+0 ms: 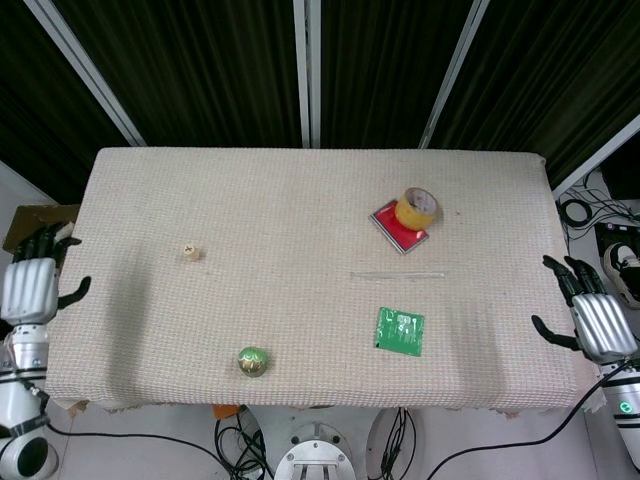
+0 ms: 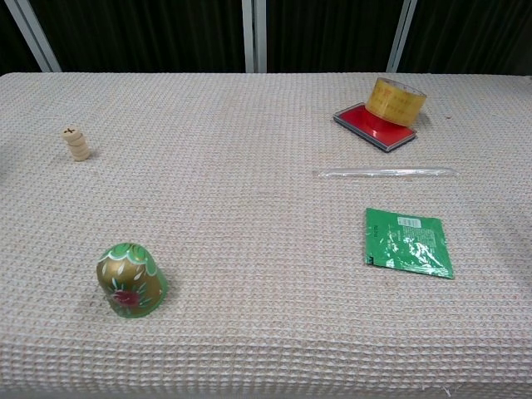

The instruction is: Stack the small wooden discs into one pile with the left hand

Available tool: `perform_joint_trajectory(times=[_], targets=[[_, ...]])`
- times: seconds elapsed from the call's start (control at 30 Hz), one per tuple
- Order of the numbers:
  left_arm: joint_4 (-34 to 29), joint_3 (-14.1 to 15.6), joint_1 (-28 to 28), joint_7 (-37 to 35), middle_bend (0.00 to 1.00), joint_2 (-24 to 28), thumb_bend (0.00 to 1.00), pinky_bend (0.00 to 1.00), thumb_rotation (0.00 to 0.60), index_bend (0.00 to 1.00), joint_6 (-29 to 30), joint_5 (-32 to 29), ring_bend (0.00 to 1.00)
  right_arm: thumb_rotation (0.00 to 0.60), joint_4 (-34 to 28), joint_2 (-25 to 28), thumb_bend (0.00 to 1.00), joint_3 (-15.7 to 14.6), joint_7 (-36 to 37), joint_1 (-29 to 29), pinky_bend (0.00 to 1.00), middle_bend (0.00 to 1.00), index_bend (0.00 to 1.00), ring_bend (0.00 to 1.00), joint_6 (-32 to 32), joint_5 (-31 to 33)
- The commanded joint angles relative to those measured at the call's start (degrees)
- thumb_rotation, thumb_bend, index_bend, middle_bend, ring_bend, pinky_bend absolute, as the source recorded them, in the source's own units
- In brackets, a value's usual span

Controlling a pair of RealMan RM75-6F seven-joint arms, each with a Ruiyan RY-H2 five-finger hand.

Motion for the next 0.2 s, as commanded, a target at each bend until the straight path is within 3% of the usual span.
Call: perform_joint_trajectory(times=[0.03, 0.2], targets=[[-2.8, 4.5, 7.1, -2.6, 0.1, 1.5, 0.24, 0.14, 0.6, 0.28, 7.6, 5.3, 0.08, 0.6, 0.0, -1.3, 0.25, -0.2, -1.5, -0.5, 0.0, 0.14, 0.02, 0.0, 1.3, -0.9], [-4.7, 7.6, 12.1, 0.0, 0.1, 0.6, 0.24, 0.14, 0.6, 0.28, 13.3, 10.4, 0.08, 0.6, -0.3, -3.0, 0.26, -0.6, -3.8, -1.5, 0.0, 0.13, 0.02, 0.0, 3.4, -2.0]])
